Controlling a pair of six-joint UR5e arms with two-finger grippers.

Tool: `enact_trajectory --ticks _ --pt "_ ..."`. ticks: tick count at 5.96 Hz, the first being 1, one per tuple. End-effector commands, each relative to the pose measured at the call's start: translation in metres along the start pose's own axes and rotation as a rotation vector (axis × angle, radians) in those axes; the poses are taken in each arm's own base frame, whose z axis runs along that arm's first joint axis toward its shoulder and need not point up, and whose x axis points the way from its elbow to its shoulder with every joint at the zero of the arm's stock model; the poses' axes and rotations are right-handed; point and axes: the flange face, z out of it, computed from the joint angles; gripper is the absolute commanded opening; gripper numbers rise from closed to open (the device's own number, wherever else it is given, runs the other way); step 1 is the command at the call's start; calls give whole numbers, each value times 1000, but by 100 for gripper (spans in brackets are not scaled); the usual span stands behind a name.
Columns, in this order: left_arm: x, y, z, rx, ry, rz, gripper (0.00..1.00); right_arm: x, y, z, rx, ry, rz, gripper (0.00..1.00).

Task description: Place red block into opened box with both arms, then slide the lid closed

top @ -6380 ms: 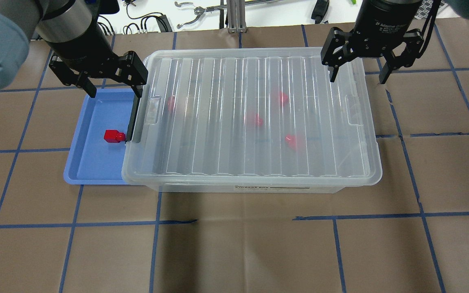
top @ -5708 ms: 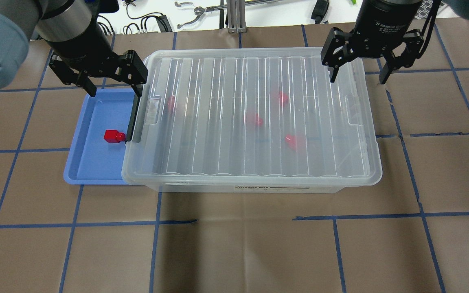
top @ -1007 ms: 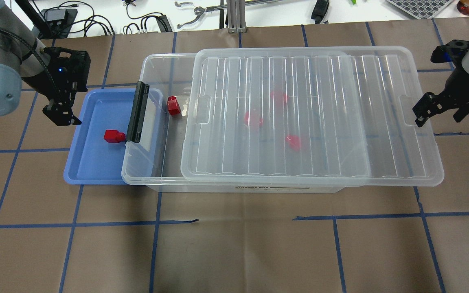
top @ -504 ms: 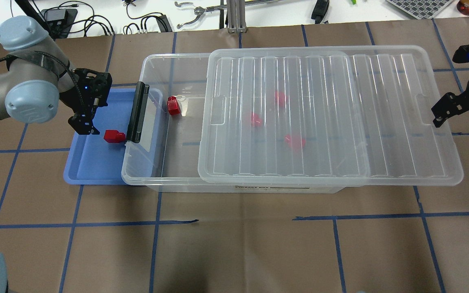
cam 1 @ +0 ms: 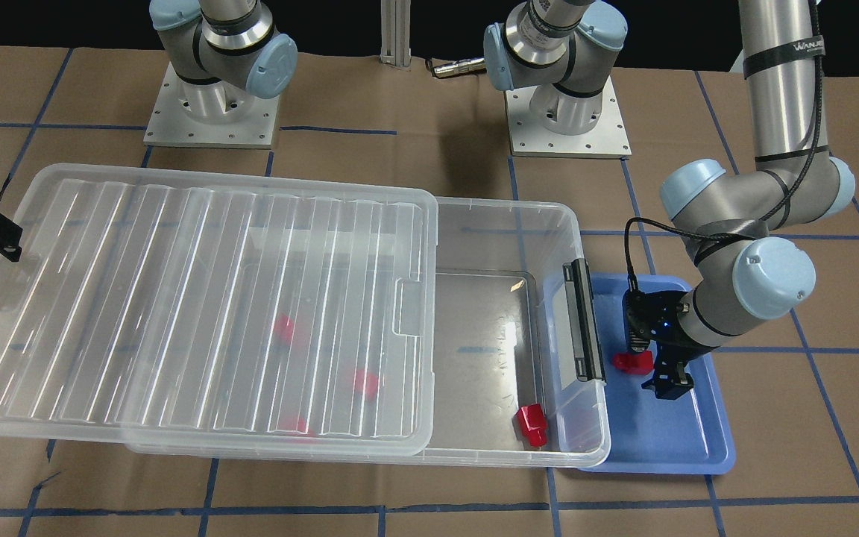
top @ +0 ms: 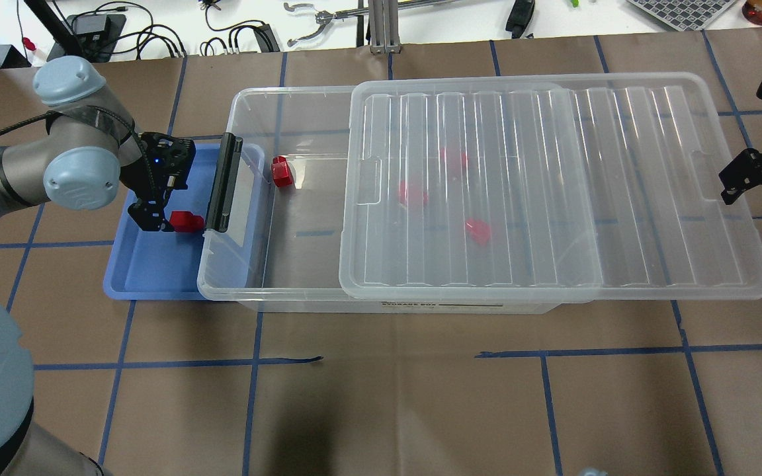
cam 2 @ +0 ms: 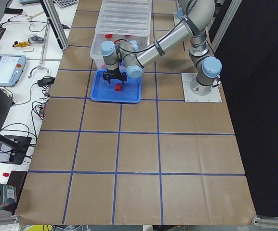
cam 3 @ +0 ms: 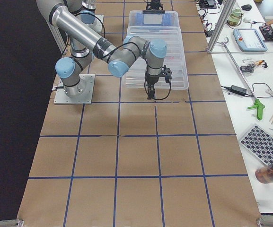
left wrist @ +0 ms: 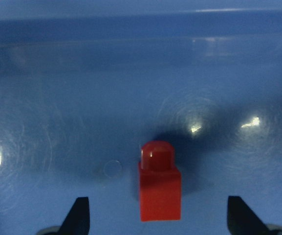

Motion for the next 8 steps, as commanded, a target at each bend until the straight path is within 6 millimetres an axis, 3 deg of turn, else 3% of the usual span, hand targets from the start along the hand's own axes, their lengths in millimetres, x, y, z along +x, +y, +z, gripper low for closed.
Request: enact_trajectory --ticks 1,2,3,4,5,6,8 --pt "-4 2 19 6 16 6 96 4 3 -2 1 4 11 100" --pt "-3 0 24 7 24 9 82 3 5 -4 -4 4 16 100" --pt "-4 1 23 3 13 6 35 3 7 -5 -10 6 15 100" --pt "-4 2 18 -2 3 1 3 3 11 -12 -11 20 20 100" --pt "-4 2 16 -2 -2 -3 1 -2 20 -28 0 27 23 100" --pt "-8 3 -5 -12 -24 -2 1 -18 33 -48 -3 8 36 100" --pt "26 -21 -82 2 -2 -20 0 -79 30 -87 26 26 35 100"
